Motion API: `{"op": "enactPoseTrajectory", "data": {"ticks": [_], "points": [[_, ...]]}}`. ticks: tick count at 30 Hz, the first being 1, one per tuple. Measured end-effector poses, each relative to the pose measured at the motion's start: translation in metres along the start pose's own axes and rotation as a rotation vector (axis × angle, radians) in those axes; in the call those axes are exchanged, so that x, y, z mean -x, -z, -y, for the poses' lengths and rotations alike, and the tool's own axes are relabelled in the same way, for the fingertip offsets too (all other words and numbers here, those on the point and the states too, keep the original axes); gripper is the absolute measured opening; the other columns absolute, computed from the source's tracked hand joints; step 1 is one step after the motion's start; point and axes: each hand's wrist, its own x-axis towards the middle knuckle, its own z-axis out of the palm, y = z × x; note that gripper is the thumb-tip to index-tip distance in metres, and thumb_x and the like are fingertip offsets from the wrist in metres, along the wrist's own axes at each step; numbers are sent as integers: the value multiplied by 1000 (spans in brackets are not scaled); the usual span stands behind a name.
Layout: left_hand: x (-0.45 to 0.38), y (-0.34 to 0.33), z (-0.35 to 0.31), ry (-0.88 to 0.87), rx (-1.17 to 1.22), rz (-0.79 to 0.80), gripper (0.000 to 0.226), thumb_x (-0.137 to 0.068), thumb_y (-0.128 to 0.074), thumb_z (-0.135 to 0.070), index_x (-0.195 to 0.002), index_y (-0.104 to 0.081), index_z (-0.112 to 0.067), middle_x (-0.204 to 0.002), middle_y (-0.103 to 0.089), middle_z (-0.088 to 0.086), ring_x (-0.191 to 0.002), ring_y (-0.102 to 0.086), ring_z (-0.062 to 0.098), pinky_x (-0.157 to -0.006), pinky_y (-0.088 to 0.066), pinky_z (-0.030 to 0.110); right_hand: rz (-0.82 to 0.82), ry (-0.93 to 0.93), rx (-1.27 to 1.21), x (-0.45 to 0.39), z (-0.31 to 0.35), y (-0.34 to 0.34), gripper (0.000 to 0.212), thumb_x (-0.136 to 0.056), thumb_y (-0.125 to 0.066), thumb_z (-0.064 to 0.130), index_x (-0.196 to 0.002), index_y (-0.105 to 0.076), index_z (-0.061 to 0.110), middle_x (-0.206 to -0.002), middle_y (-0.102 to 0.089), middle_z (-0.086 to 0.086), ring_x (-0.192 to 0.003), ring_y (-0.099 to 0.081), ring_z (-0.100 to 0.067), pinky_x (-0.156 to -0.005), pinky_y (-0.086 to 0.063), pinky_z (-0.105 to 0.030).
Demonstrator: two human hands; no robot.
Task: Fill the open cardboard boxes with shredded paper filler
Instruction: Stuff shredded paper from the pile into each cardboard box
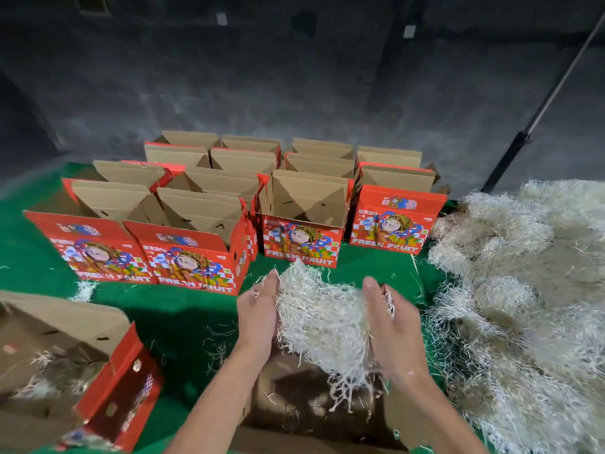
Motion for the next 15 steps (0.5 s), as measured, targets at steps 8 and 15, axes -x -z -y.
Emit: {"op": "enactPoseTrajectory", "data": {"ticks": [8, 15], "points": [[41, 8, 20, 108, -69, 183, 35, -84, -71, -53, -112, -68, -33, -107, -69, -16, -80, -63, -6, -76, -47, 16, -163, -171, -48, -58, -22, 3, 45, -102, -50, 45, -70, -42, 15, -50, -30, 11, -46, -22, -10, -44, -26, -20], [3, 15, -33, 50, 229, 64, 51, -73, -79, -52, -115, -60, -31, -111, -57, -16, -124, -44, 11, -115, -25, 53, 15, -37, 43, -6, -48, -18, 60, -98, -52, 54, -54, -42, 14, -47, -33, 3, -48, -30, -17, -52, -31, -34]]}}
